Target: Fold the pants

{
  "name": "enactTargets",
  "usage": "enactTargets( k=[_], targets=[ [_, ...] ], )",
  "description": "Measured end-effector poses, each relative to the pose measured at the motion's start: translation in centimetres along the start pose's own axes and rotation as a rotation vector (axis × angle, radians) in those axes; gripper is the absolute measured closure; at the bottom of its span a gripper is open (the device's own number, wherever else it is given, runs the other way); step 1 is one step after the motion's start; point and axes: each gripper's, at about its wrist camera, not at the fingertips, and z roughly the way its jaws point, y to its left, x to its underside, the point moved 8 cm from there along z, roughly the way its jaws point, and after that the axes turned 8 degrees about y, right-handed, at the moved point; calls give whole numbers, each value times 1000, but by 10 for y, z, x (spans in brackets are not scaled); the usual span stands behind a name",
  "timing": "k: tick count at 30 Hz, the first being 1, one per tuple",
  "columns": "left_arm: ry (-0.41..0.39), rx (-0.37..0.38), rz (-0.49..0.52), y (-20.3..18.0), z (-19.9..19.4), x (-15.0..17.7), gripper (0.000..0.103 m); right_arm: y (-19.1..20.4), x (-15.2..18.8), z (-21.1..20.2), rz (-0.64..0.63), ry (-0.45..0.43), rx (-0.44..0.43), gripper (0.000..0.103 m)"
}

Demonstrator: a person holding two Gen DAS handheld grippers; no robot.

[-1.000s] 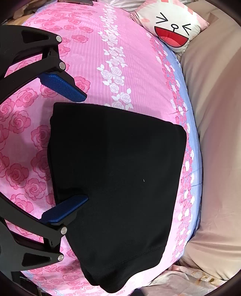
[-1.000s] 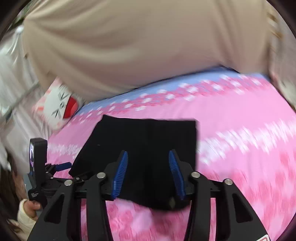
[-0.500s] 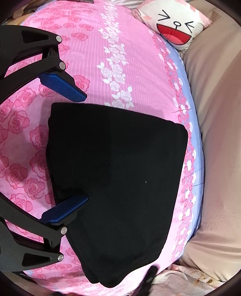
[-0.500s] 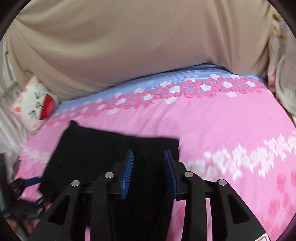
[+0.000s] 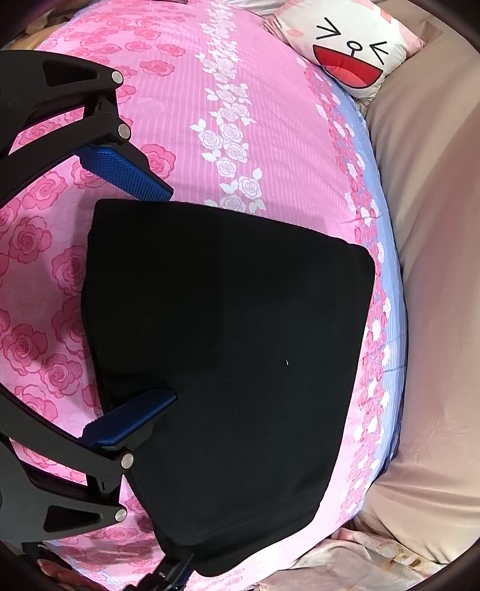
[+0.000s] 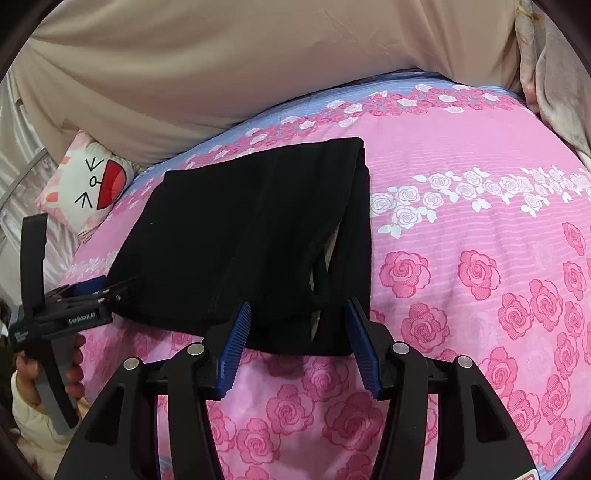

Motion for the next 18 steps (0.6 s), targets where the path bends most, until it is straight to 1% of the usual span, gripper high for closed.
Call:
enactTargets(
  k=[3,5,7,9,10,11,12,13,15,17,18],
  targets=[
    [3,-1,2,1,-2,1,5,8,-3,-9,4,-17,-43,50],
    [5,1,-1,2,-2,2,5,9,-1,-8,-24,-13,-22,46],
    [9,8,-12,3,-2,4,5,7,6,2,-31,15,7,45],
    [7,12,-14,3,-4,5,5,7,9,4,-35,4,9,44],
    [5,11,-15,3,-4,6,5,9,9,4,-45,-3,18,51],
    [6,2,-19,3,-2,6,5,11,9,5,-58,-6,35,71],
    [8,-2,-21,3,-1,6,5,12,8,5,-82,-12,75,76],
    [9,-3,-24,3,-1,6,5,15,6,5,-109,-18,100,77],
    [9,0,-26,3,-4,6,5,18,1,-5,-115,-41,88,79],
    [-2,5,-27,3,-12,7,5,16,-5,-23,-112,-82,94,79],
    [-18,15,-22,2,-17,7,5,12,-6,-25,-108,-81,92,78]
  ],
)
